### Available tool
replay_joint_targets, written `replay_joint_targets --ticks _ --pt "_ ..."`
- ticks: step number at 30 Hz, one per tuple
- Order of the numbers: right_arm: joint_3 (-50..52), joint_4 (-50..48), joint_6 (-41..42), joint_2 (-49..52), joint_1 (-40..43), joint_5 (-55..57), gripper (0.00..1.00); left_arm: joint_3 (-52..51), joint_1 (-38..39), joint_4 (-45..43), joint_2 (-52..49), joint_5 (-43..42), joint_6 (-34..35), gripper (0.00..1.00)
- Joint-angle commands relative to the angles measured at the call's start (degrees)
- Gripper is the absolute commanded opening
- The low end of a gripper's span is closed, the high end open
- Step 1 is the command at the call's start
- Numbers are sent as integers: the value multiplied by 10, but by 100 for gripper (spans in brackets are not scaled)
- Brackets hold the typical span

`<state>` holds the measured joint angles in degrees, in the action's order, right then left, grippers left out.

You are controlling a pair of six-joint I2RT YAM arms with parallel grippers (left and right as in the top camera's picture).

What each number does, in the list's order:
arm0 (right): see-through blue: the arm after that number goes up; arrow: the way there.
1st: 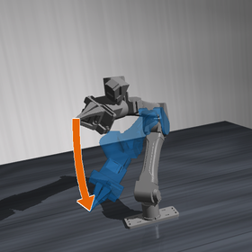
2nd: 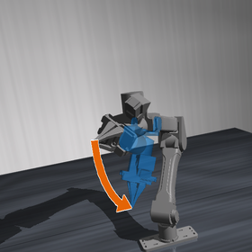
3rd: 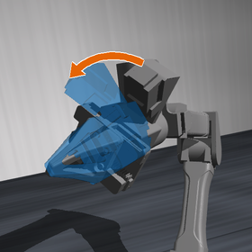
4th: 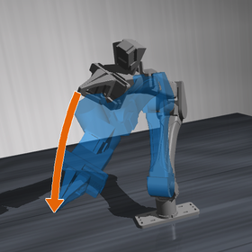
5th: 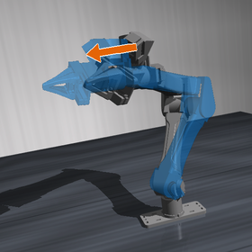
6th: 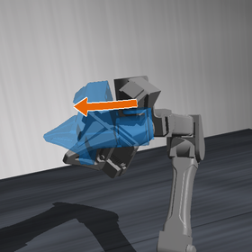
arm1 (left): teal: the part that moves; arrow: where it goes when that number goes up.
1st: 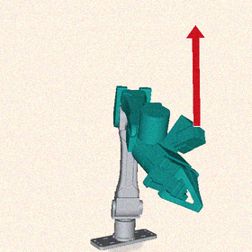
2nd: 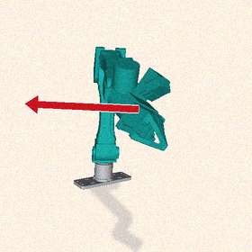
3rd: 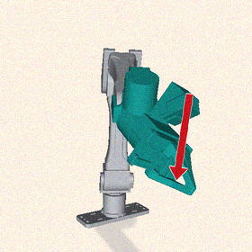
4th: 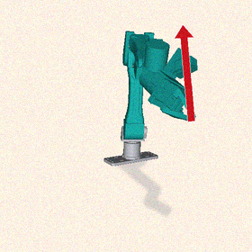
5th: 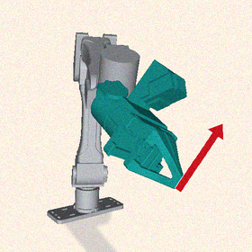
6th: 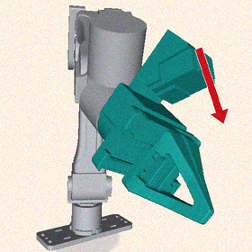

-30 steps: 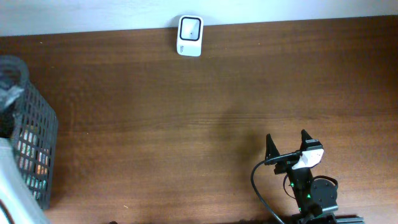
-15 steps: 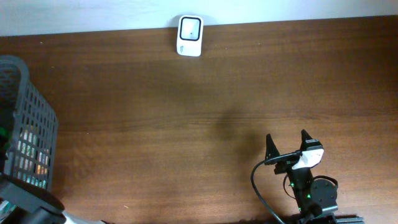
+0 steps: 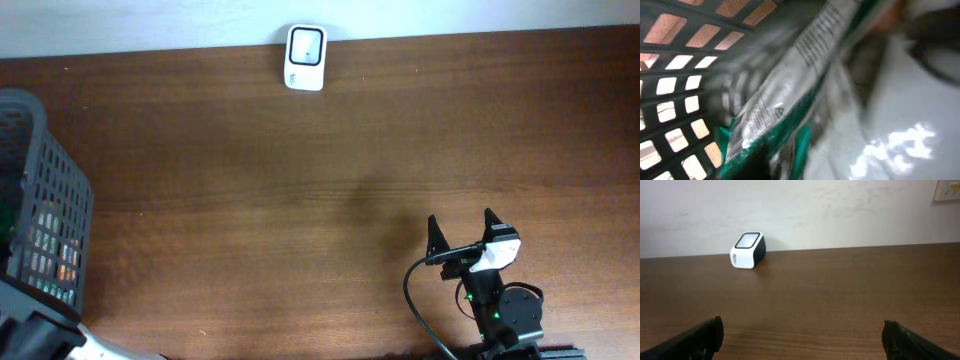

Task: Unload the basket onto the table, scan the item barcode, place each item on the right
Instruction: 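Carry the green 3M glove package to the table center and release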

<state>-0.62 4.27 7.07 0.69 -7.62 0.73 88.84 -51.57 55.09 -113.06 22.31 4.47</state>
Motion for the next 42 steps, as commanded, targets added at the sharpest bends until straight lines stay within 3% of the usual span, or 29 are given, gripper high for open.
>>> replay_joint_targets --ticks 1,4,8,13,17,21,25,29,36,42 --pt "3 4 -2 -3 -2 -1 98 -1 0 1 -1 -7 -3 0" --pt "3 4 -2 -3 -2 -1 99 31 14 45 0 -18 -3 0" --pt "3 4 -2 -3 -2 -1 98 148 71 95 25 -20 -2 0" --pt "3 4 -2 -3 -2 -1 98 354 180 103 94 -28 1 0" --pt "3 4 -2 -3 -2 -1 98 465 272 101 158 -168 35 0" --pt "3 4 -2 -3 -2 -1 98 466 418 144 191 -254 36 0" --pt "3 4 -2 -3 -2 -1 98 413 543 204 136 -254 43 0" --pt "3 4 -2 -3 -2 -1 98 327 630 224 60 -201 97 0" --pt "3 4 -2 -3 -2 -1 98 269 729 229 -44 -178 341 0" --pt "3 4 -2 -3 -2 -1 98 244 830 233 -123 -186 475 0"
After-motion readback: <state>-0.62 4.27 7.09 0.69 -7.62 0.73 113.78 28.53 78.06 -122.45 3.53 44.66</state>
